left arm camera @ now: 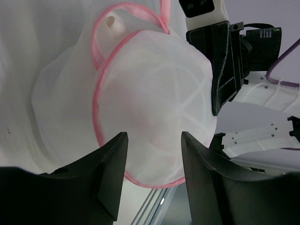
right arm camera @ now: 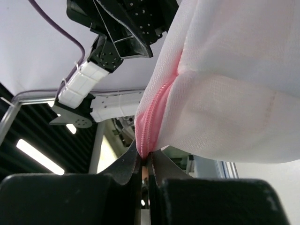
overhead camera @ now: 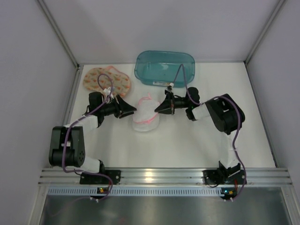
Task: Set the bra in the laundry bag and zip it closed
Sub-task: Zip the zipper on the laundry bag.
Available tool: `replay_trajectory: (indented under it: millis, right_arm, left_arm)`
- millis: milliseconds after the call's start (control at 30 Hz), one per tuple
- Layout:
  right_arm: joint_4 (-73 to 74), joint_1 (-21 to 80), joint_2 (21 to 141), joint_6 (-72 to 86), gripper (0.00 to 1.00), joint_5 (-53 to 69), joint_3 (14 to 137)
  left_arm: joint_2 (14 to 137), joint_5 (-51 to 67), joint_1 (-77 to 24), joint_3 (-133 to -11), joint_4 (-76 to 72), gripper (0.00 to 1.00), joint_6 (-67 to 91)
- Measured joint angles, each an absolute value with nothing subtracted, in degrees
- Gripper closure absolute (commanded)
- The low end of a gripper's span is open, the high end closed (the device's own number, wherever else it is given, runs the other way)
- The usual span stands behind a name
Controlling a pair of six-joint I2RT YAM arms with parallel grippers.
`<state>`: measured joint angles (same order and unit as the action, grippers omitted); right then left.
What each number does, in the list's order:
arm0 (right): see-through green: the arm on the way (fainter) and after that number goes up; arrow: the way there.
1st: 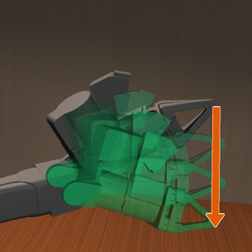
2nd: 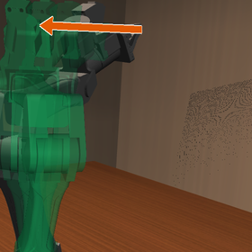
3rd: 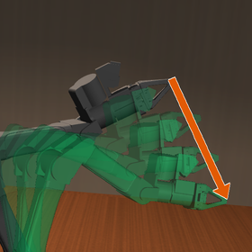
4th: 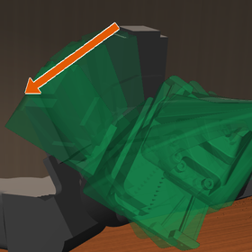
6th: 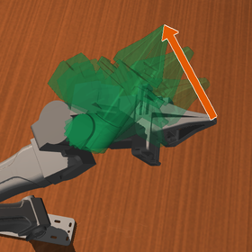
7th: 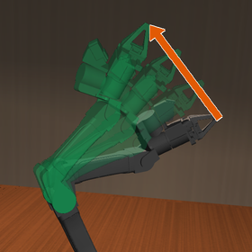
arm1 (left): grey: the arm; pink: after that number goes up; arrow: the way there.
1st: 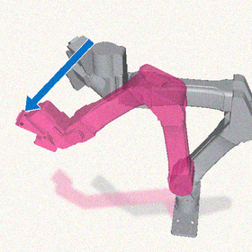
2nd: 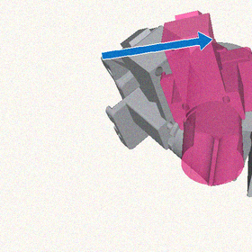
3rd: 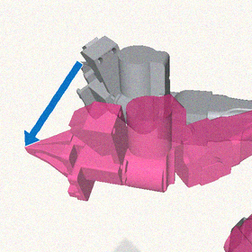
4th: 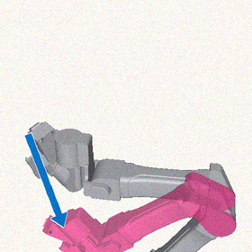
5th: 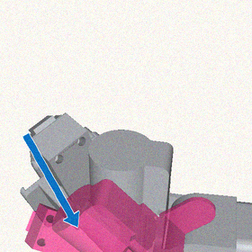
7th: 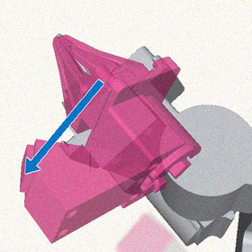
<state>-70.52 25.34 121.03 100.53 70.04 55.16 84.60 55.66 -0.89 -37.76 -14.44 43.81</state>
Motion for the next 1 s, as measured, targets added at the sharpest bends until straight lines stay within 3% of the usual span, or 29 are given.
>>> replay_trajectory:
  millis: [167,267,333,667,933,1000]
  right_arm:
    - [-61.43,25.39,113.62,89.03,0.96,67.88,52.86]
    - [-58.61,25.39,110.17,84.77,0.95,66.61,52.10]
    - [-58.24,25.39,109.16,82.67,0.97,66.08,52.07]
    - [-69.21,25.82,111.94,88.79,0.98,64.60,51.31]
    - [-69.17,28.93,111.94,88.47,0.93,64.34,51.31]
    - [-68.99,29.65,111.94,88.07,0.90,64.29,51.31]
  left_arm:
    - [81.49,55.57,-0.89,-35.51,-15.46,0.43,44.47]
    - [77.08,55.66,-0.14,-32.53,-15.00,0.38,44.71]
    - [73.76,55.61,1.43,-29.41,-15.07,0.29,45.50]
    - [72.77,51.77,0.36,-18.24,-27.99,0.20,60.80]
    - [77.82,46.89,-5.23,-18.00,-42.35,0.25,72.23]
    - [78.89,45.91,-6.24,-18.02,-44.40,0.43,74.24]
